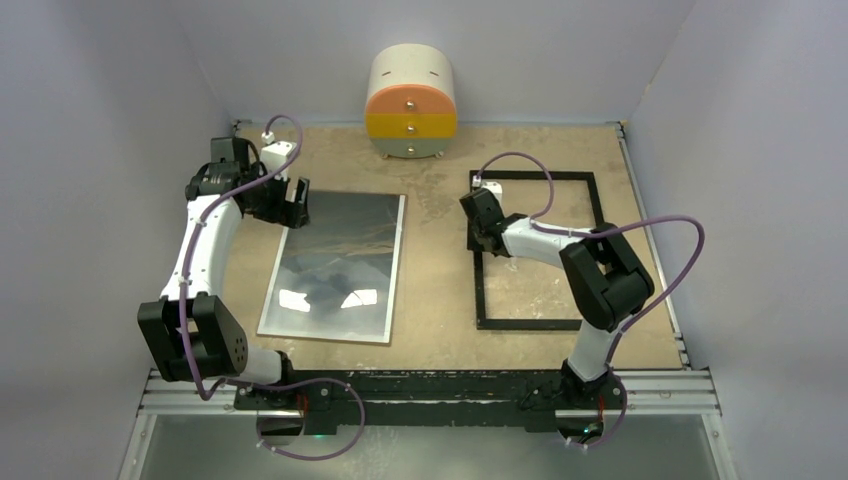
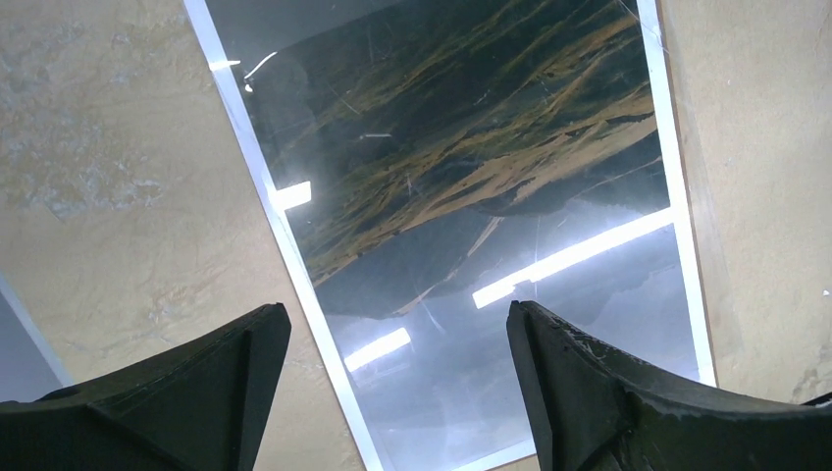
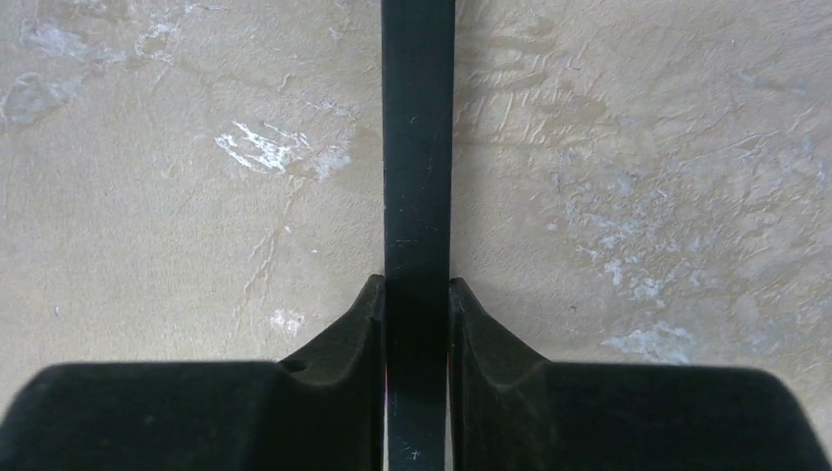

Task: Put the photo into the frame
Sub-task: Turn over the photo frame at the center of the board.

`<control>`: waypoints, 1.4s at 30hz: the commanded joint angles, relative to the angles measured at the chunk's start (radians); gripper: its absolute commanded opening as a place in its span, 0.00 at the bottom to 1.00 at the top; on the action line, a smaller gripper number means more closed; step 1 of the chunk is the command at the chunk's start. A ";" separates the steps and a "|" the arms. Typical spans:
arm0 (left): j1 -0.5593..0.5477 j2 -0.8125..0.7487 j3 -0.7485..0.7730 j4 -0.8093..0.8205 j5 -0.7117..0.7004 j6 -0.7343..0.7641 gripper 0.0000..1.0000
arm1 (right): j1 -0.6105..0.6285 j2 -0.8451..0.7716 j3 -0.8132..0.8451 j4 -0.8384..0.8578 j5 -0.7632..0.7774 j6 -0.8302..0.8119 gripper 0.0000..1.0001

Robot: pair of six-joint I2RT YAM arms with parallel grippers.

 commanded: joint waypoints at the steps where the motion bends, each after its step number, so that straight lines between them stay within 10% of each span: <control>1: -0.004 -0.003 0.010 -0.008 0.040 -0.024 0.89 | 0.017 -0.025 -0.009 -0.021 -0.079 0.071 0.05; 16: -0.105 -0.025 -0.025 0.059 0.042 -0.088 0.92 | 0.085 -0.334 0.194 -0.118 -0.329 0.374 0.00; 42: -0.219 -0.063 0.174 0.140 0.097 -0.224 0.94 | 0.132 -0.389 0.322 0.281 -0.554 0.835 0.00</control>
